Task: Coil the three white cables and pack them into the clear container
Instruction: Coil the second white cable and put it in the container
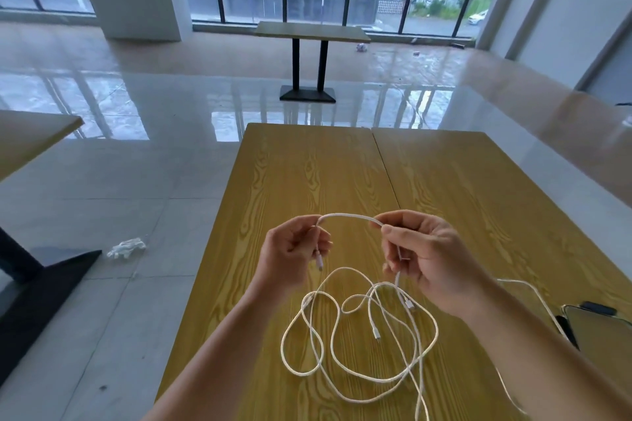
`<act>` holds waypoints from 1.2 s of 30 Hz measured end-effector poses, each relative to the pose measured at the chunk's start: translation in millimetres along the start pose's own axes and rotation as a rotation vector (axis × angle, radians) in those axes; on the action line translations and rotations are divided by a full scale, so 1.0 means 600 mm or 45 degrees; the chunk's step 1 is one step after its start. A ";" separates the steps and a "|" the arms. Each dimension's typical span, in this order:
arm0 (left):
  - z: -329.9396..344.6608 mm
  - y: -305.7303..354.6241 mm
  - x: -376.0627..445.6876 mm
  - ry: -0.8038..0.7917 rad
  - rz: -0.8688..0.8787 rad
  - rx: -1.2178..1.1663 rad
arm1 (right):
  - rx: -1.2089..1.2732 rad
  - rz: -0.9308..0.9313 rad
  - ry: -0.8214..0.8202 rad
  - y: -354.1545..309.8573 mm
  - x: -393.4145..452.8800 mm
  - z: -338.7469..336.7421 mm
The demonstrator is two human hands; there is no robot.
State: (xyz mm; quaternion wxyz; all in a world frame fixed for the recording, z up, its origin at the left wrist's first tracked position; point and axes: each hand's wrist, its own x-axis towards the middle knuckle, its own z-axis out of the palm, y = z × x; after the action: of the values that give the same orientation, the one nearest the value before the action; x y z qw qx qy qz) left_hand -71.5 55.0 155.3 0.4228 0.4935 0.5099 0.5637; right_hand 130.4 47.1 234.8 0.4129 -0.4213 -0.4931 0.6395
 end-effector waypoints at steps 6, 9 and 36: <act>-0.015 0.027 0.009 -0.018 -0.256 -0.351 | -0.208 -0.063 0.018 -0.033 0.009 0.015; -0.006 0.034 0.009 0.003 -0.364 -0.435 | -0.353 -0.142 0.064 -0.035 0.016 0.025; 0.012 0.036 0.013 -0.015 -0.525 -0.429 | -0.688 0.018 -0.136 0.054 0.034 0.087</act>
State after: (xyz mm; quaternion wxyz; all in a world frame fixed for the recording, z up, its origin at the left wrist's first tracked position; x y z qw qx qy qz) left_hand -65.2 60.9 177.3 0.6079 0.3053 0.4960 0.5396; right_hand 71.3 45.8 208.8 0.2543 -0.4852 -0.6639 0.5090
